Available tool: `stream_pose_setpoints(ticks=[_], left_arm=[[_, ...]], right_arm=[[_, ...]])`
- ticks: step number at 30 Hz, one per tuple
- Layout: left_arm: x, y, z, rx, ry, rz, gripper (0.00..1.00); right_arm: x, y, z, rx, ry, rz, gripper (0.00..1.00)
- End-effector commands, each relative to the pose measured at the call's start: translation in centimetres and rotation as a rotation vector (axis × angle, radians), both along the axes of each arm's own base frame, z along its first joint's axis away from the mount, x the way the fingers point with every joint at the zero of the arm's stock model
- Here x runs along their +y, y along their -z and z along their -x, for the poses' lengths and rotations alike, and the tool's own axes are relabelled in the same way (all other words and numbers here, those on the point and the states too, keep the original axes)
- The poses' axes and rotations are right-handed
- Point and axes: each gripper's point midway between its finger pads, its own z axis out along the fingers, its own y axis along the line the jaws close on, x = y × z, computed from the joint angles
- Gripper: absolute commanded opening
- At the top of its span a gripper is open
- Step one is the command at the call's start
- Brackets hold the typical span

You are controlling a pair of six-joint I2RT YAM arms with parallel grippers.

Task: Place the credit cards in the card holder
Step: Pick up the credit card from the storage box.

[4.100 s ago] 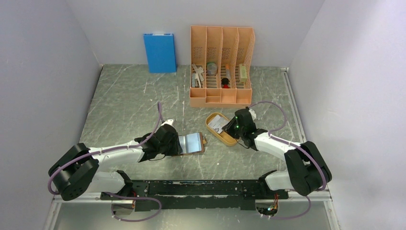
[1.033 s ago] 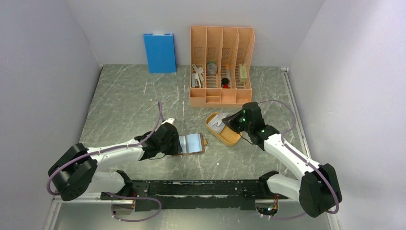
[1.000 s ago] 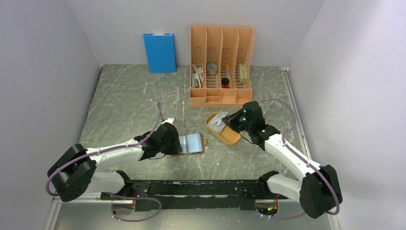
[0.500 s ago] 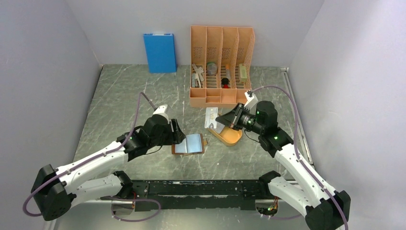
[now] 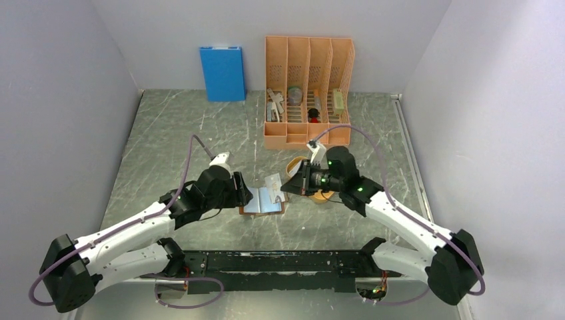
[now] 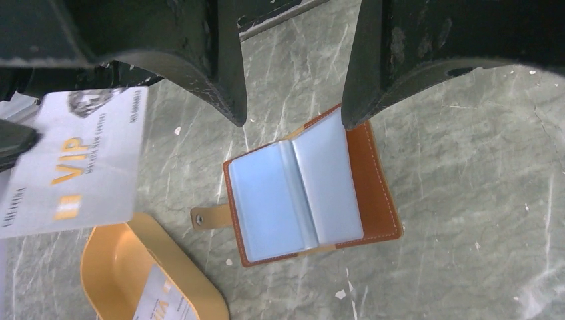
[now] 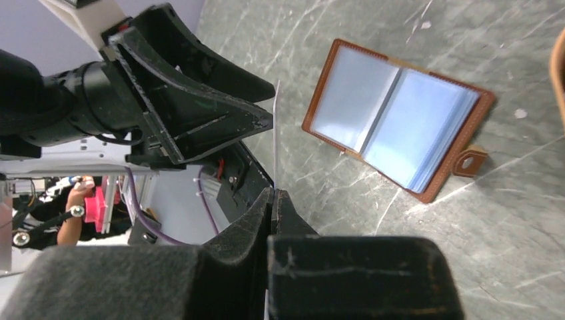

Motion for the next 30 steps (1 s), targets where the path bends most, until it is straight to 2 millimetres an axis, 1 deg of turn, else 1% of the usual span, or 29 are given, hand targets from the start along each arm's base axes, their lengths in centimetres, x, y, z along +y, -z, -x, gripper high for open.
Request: stream_pose_setpoints(ticks=[1, 5, 7, 9, 13, 17, 18, 21, 23, 25, 30], left_arm=[[-0.7, -0.3, 0.0, -0.009, 0.013, 0.052, 0.59], [-0.8, 0.1, -0.2, -0.003, 0.010, 0.042, 0.58], [-1.0, 0.1, -0.2, 0.004, 0.015, 0.037, 0.58], [-1.2, -0.6, -0.3, -0.008, 0.016, 0.057, 0.60], [-2.0, -3.6, -0.2, -0.077, 0.036, 0.183, 0.69], [-2.5, -6.8, 0.6, -0.159, 0.069, 0.342, 0.76], [-2.5, -7.2, 1.0, -0.172, 0.081, 0.374, 0.78], [-2.2, -9.4, 1.6, -0.240, 0.092, 0.469, 0.82], [-2.2, -10.8, 2.2, -0.277, 0.118, 0.522, 0.84], [-2.2, -11.6, 2.7, -0.297, 0.140, 0.554, 0.85], [-3.0, -13.2, 3.9, -0.320, 0.220, 0.634, 0.85]], right_arm=[[1.6, 1.7, -0.6, 0.003, 0.040, 0.008, 0.00], [1.9, 3.3, -0.4, 0.052, 0.050, -0.008, 0.00], [2.1, 3.3, 0.0, 0.056, 0.033, -0.029, 0.00], [2.1, 2.8, 0.3, 0.044, 0.020, -0.044, 0.00], [2.2, 1.0, 1.1, 0.016, -0.017, -0.096, 0.00], [2.5, -1.4, 1.8, 0.006, -0.043, -0.179, 0.00], [2.6, -2.1, 2.1, 0.005, -0.057, -0.203, 0.00], [2.7, -3.9, 2.5, -0.009, -0.073, -0.259, 0.00], [2.8, -4.8, 2.7, -0.012, -0.085, -0.282, 0.00], [3.0, -5.8, 2.9, -0.024, -0.100, -0.314, 0.00], [3.4, -7.4, 3.7, -0.023, -0.154, -0.374, 0.00]])
